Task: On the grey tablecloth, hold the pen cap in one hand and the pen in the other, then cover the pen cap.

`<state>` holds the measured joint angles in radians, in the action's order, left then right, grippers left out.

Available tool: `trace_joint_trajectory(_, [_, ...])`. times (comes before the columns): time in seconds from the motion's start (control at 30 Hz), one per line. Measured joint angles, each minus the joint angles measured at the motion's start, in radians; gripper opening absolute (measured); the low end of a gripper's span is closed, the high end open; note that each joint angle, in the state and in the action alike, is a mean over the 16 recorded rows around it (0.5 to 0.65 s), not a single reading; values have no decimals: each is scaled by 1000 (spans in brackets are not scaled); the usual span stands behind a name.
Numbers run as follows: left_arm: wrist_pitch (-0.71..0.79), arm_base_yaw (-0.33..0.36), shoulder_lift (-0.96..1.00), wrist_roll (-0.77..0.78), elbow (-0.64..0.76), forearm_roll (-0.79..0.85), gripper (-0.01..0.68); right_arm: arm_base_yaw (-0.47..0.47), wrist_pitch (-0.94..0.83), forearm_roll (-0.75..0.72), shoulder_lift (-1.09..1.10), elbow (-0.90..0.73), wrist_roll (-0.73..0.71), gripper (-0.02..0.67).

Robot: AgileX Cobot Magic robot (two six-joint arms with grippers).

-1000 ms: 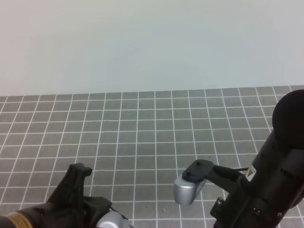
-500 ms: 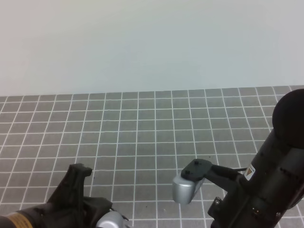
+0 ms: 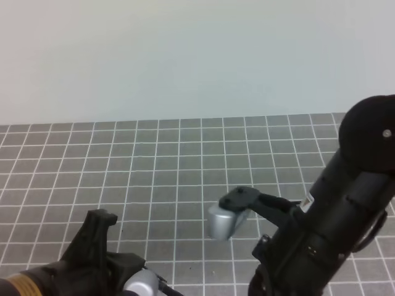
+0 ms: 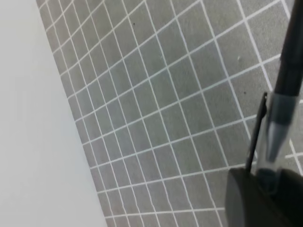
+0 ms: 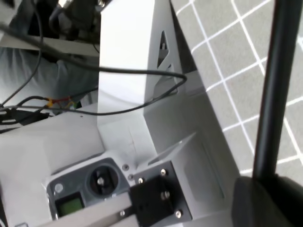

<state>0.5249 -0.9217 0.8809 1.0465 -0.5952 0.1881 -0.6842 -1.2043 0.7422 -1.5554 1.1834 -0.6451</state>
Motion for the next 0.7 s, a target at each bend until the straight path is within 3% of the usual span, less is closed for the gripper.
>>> trace_joint_trajectory(0.7, [1, 0, 0, 4, 0, -9, 69, 0, 0, 23, -43, 40, 2, 64])
